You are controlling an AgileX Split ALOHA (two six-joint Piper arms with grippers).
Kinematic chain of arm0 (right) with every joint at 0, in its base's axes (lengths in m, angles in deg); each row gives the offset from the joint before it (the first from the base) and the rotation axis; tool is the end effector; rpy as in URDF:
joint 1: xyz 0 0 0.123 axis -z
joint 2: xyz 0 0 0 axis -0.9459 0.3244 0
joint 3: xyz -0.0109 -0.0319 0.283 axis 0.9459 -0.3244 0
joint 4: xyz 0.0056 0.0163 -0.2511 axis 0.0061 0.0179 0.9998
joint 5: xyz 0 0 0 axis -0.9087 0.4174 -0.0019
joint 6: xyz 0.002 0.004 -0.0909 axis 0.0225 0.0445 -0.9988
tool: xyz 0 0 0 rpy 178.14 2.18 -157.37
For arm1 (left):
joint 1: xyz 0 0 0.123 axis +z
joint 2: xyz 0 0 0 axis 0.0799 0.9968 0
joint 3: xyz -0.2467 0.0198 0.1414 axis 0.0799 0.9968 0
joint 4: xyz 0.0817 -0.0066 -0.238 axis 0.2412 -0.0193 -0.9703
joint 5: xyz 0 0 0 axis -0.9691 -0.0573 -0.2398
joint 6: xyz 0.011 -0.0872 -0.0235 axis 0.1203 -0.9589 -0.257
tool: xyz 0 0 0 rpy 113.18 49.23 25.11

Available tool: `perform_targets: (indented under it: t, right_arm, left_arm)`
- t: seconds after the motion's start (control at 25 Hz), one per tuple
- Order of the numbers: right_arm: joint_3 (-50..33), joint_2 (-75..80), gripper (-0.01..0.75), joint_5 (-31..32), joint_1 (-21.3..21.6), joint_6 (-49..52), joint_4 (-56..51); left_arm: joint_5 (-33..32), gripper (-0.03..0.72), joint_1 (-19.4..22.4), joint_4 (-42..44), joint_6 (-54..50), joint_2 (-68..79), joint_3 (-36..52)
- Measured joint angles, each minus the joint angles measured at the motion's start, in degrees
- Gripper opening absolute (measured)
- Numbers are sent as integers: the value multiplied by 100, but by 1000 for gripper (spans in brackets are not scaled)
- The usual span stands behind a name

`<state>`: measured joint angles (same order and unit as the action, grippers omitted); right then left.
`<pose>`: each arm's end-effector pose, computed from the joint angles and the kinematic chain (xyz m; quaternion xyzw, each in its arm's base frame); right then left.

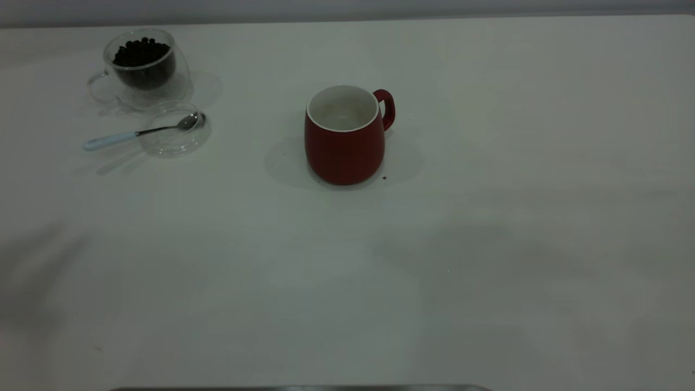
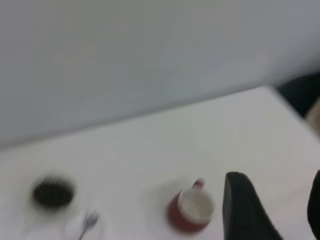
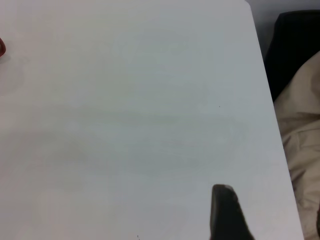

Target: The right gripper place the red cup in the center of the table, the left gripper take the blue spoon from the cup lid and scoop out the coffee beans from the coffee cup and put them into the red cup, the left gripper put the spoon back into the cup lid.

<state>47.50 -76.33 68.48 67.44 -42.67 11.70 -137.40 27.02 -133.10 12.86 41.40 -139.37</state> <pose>-0.0063 -0.0090 0.2636 -0.0244 0.8722 -0.0364 0.4871 0.1978 0.0126 0.4732 0.0916 0.8223 -0.1935 0.5272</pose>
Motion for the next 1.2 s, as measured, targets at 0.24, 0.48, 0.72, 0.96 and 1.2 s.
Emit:
perform_targets:
  t: [0.24, 0.48, 0.72, 0.96, 1.2]
  right_arm:
    - [0, 0, 457, 0, 0, 0, 0]
    - [0, 0, 457, 0, 0, 0, 0]
    - [0, 0, 457, 0, 0, 0, 0]
    - [0, 0, 457, 0, 0, 0, 0]
    - [0, 0, 457, 0, 0, 0, 0]
  left_arm:
    - [-171, 377, -27, 1604, -1555, -1039, 781]
    - [-118, 377, -221, 2275, -1844, -2237, 2793]
    - [-165, 377, -1423, 3562, -2257, -3395, 4471]
    - [-182, 377, -2529, 5034, -3551, -4759, 4918]
    - [-116, 377, -2772, 5810, -4462, -6168, 5228]
